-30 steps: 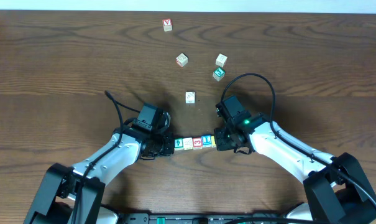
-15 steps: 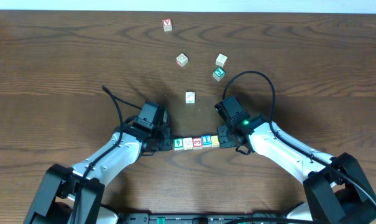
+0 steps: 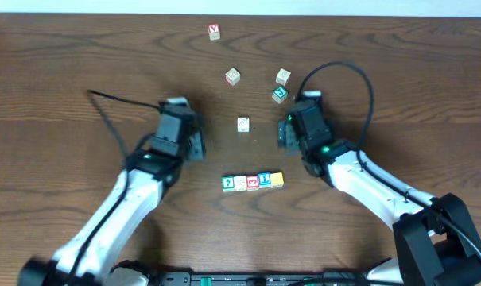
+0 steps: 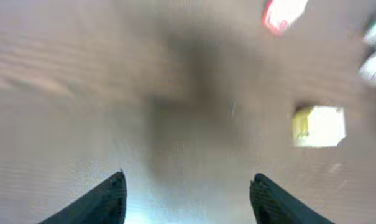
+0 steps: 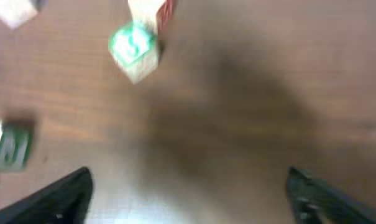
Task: Lift 5 blocks
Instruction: 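Release the row and lift both grippers away from the blocks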
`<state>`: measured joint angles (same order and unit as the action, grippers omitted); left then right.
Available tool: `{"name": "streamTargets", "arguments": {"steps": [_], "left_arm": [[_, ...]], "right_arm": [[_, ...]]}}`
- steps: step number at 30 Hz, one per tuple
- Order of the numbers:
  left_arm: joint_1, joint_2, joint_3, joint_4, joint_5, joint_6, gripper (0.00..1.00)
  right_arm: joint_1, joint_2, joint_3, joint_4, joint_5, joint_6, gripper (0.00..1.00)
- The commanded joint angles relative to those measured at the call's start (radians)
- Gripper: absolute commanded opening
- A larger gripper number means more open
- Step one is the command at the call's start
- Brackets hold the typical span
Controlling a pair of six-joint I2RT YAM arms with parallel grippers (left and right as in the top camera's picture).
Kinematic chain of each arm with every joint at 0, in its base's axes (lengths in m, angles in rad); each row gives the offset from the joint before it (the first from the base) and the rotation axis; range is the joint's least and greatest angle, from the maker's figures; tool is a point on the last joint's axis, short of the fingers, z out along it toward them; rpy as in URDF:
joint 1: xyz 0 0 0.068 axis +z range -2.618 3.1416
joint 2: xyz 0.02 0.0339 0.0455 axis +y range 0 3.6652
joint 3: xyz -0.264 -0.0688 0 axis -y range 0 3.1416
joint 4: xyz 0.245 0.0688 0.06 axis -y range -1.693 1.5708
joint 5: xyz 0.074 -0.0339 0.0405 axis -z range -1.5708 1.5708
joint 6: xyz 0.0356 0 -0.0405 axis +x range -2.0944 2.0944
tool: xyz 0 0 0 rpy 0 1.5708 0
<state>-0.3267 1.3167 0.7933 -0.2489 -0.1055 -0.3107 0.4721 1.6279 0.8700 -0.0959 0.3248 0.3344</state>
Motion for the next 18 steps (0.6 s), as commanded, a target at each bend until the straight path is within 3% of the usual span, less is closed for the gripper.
{"name": "streamTargets", "arguments": {"steps": [1,9,18], "left_arm": [[0.013,-0.097,0.018,-0.01,-0.045,0.038,0.69],[0.012,-0.266,0.018,-0.035,-0.045,0.037,0.74],[0.013,-0.322,0.018,-0.038,-0.045,0.037,0.75]], "right_arm": [[-0.033,-0.005,0.007,0.08,0.097,-0.061,0.99],[-0.044,-0.005,0.007,0.07,0.089,-0.062,0.99],[-0.044,-0.005,0.007,0.069,0.089,-0.062,0.99]]}}
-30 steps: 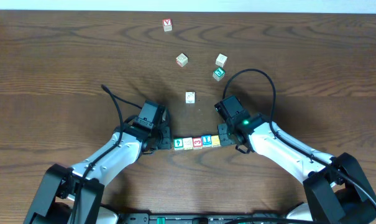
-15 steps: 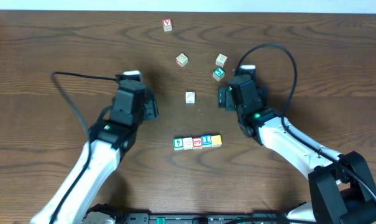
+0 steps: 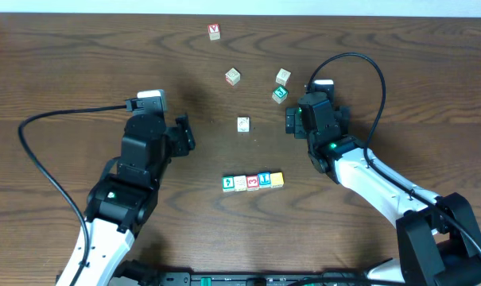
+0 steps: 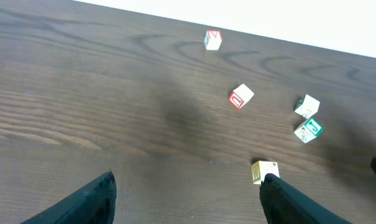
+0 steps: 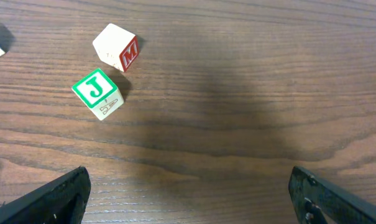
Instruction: Lift 5 blocks
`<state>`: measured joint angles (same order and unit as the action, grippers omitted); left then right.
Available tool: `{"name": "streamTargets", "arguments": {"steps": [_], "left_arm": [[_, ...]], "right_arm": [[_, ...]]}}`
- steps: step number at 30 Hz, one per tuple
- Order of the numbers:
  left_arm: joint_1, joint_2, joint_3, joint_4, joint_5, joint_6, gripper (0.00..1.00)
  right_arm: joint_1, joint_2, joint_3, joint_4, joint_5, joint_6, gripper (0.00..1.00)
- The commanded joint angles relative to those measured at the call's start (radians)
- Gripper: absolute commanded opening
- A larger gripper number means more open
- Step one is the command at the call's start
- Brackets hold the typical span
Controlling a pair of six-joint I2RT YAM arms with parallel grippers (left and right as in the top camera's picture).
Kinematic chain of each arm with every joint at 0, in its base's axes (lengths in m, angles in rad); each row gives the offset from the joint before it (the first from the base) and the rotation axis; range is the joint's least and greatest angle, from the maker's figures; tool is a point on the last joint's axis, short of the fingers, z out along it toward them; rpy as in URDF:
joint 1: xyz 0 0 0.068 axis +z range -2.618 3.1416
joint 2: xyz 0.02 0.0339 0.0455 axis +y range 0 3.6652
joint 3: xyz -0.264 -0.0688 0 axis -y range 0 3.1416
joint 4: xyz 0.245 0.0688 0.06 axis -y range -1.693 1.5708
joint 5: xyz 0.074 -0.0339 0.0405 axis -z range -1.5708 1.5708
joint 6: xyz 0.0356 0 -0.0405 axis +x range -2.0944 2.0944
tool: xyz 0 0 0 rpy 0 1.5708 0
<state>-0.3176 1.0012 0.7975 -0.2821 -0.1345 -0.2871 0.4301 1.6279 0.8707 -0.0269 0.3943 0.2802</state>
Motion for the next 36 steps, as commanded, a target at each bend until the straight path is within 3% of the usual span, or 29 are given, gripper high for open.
{"name": "streamTargets", "arguments": {"steps": [1,9,16,25,30,36], "left_arm": [[0.003,-0.006,0.013,-0.005,-0.017,0.015,0.75],[0.011,-0.01,0.013,0.106,-0.069,0.111,0.75],[0.023,-0.095,-0.002,0.243,-0.068,0.122,0.75],[0.172,-0.467,-0.203,0.266,0.029,0.109,0.75],[0.291,-0.66,-0.371,0.317,0.171,0.09,0.75],[0.34,-0.895,-0.58,0.383,0.179,0.056,0.75]], "right_arm": [[-0.002,-0.005,0.006,0.0,0.019,-0.008,0.99],[-0.002,-0.005,0.006,0.0,0.019,-0.008,0.99],[-0.002,-0.005,0.006,0.0,0.019,-0.008,0.99],[-0.002,-0.005,0.006,0.0,0.019,-0.008,0.99],[-0.002,-0.005,0.006,0.0,0.019,-0.008,0.99],[-0.002,-0.005,0.006,0.0,0.019,-0.008,0.99]]}}
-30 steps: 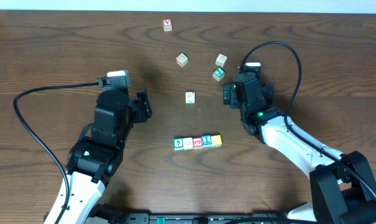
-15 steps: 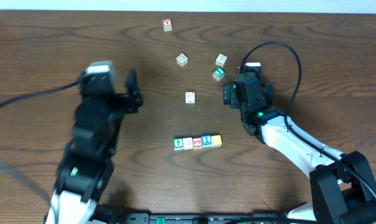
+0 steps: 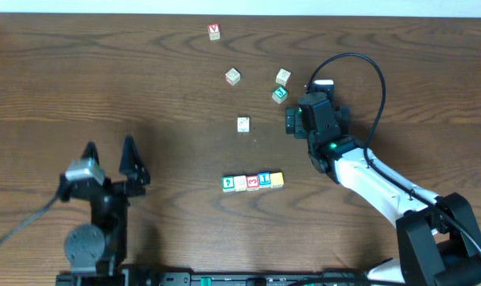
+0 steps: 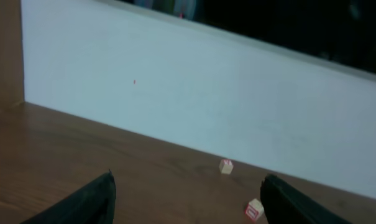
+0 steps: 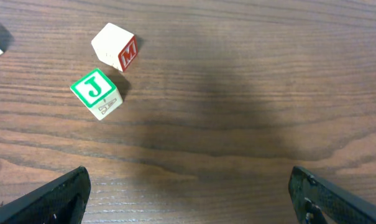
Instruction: Lift 5 blocks
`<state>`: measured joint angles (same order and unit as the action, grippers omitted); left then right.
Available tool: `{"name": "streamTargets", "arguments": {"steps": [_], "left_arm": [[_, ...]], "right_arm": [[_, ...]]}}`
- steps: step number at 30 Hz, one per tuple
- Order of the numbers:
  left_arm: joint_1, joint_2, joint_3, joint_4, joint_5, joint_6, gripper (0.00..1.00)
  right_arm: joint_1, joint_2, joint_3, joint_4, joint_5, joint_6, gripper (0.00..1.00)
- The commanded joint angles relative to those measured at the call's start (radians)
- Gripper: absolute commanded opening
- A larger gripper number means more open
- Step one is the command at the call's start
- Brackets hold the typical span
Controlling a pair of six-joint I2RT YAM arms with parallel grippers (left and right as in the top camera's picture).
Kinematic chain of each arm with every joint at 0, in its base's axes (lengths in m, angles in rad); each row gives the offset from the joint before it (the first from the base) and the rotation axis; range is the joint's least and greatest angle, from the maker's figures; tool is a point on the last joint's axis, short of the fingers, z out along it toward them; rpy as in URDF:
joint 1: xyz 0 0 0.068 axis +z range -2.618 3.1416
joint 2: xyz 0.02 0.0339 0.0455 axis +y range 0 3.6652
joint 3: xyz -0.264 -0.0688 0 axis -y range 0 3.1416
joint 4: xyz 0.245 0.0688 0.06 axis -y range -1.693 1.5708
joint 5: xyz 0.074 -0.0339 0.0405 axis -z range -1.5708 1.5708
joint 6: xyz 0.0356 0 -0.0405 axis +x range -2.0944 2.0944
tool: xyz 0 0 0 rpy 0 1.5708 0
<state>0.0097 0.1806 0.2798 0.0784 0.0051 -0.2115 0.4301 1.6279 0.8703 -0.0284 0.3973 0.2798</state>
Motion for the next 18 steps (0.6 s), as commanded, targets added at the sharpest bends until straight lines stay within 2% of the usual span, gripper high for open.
{"name": "streamTargets", "arguments": {"steps": [1,12,15,18], "left_arm": [[0.014,-0.094,-0.085,0.03,0.039,-0.021,0.75],[0.02,-0.18,-0.269,0.054,-0.036,-0.04,0.75],[0.02,-0.18,-0.276,-0.024,-0.102,-0.126,0.75],[0.021,-0.18,-0.276,-0.125,-0.118,-0.136,0.75]], "right_arm": [[-0.002,-0.005,0.006,0.002,0.016,-0.008,0.99],[-0.002,-0.005,0.006,0.002,0.016,-0.008,0.99],[-0.002,-0.005,0.006,0.002,0.016,-0.008,0.99],[-0.002,-0.005,0.006,0.002,0.016,-0.008,0.99]]}}
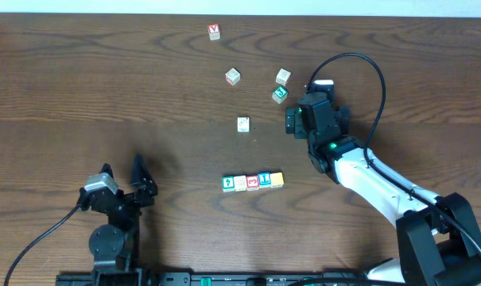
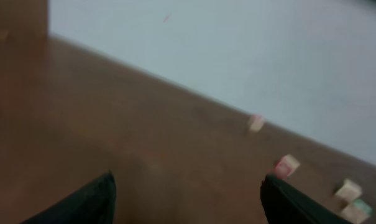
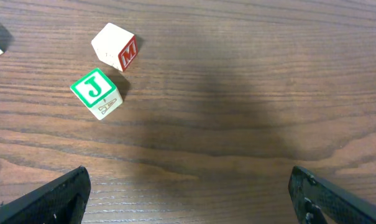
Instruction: Lift 5 blocks
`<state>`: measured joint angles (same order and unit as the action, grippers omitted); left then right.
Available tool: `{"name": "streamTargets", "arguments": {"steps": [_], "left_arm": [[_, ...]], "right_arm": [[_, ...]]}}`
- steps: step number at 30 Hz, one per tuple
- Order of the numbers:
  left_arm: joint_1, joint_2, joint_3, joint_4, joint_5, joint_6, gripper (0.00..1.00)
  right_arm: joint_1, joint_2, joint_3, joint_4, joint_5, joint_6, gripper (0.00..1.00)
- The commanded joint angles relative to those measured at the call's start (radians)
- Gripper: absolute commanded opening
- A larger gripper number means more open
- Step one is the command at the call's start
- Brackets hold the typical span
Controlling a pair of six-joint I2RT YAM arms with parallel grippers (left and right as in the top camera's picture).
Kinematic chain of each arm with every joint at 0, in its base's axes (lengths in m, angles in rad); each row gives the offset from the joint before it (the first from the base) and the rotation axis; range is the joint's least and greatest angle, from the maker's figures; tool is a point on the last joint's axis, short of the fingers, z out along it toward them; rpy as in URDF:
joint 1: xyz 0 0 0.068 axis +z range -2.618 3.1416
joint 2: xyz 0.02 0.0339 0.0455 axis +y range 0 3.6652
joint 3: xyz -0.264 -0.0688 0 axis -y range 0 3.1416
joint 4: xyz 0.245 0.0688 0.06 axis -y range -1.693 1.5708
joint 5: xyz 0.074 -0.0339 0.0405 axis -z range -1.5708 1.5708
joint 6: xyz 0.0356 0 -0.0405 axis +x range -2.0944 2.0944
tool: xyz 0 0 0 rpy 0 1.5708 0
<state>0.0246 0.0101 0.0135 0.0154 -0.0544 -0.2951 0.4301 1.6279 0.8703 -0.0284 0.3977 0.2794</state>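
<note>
A row of several lettered blocks [image 1: 253, 181] lies on the dark wooden table [image 1: 81, 87], front of centre, with neither gripper on it. My left gripper [image 1: 121, 168] is folded back at the front left and stands open and empty [image 2: 188, 205]. My right gripper [image 1: 315, 119] hovers open over bare wood [image 3: 188, 202], behind and to the right of the row. Just beside it are a green J block [image 3: 97, 93] and a red M block [image 3: 115, 46].
Loose blocks lie behind the row: a red-marked one [image 1: 214, 31] at the far edge, a pale one [image 1: 233, 76], and a single one [image 1: 243, 124] near the middle. A white wall [image 2: 237, 50] rises behind the table. The right arm's black cable [image 1: 367, 71] loops over the wood.
The left arm sits slightly lower and nearer the front edge. Its wrist view now shows more table and less wall, and is blurred. The right arm and all blocks are unchanged.
Both grippers were open, low over the table on either side of the middle loose block. The left then stood farther left, the right nearer the green J block. Later the left arm was folded back at the front left, where it stays. The row never moved.
</note>
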Motion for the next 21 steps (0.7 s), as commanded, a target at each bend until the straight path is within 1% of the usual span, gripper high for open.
{"name": "streamTargets", "arguments": {"steps": [1,3,21], "left_arm": [[0.006,-0.009,-0.01,-0.089,-0.047,-0.053,0.75],[0.006,-0.009,-0.01,-0.088,-0.004,-0.007,0.75],[0.006,-0.003,-0.01,-0.086,0.002,-0.006,0.75]], "right_arm": [[-0.002,-0.005,0.006,0.002,0.016,-0.007,0.99],[-0.002,-0.005,0.006,0.002,0.016,-0.007,0.99],[-0.002,-0.005,0.006,0.002,0.016,-0.007,0.99]]}}
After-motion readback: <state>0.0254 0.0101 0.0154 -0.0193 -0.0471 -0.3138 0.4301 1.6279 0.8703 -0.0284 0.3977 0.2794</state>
